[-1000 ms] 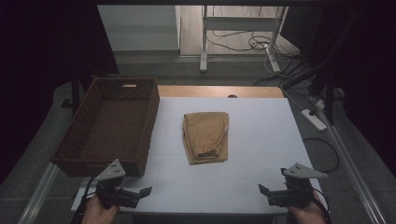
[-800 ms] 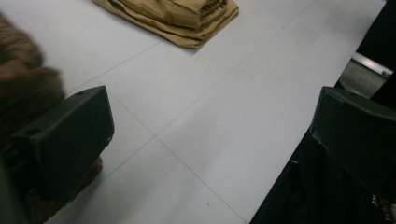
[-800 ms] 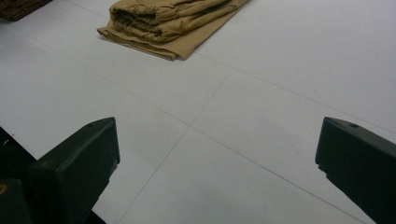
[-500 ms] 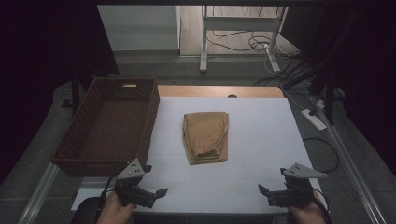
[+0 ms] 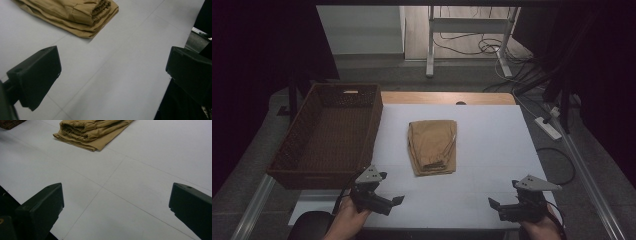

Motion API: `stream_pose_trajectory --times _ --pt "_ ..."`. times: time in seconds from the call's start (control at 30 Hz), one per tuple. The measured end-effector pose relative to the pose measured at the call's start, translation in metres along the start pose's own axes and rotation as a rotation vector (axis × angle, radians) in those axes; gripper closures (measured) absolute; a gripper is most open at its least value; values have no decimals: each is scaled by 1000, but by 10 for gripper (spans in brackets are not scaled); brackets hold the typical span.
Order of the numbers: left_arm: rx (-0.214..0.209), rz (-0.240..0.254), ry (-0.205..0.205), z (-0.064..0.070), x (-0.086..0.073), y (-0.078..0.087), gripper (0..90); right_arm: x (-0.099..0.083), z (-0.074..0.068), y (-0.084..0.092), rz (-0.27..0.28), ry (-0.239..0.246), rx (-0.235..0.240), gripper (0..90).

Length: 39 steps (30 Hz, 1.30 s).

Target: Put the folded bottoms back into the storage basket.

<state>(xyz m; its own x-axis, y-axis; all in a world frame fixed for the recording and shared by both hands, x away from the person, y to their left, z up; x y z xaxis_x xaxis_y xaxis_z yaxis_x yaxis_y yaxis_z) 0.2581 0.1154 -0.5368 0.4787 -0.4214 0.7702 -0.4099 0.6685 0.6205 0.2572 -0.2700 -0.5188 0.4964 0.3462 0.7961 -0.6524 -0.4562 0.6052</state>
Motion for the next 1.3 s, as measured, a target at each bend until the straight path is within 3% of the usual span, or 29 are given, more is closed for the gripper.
stream_pose_trajectory --times 0.33,0.83,1.3 --pt "11 -29 -16 -11 24 -26 0 0 0 1 6 2 3 6" --pt "30 -21 28 -37 50 -51 0 0 0 1 12 -4 9 6" --pt "53 -41 34 -64 69 -76 0 0 0 1 8 0 13 6"
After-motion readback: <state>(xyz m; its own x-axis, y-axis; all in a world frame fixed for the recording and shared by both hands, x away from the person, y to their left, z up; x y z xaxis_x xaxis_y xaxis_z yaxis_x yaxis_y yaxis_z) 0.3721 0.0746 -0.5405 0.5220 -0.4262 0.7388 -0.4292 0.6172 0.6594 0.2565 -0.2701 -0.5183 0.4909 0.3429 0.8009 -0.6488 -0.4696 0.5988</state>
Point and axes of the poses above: each handheld gripper's, and its own axes: y roughly backward along the jaws, x roughly out of its top, z roughly to its right, the point moved 5 cm from there along -y, roughly forward along the jaws, and after that the axes turned 2 degrees about -x, right-handed, at the moved point
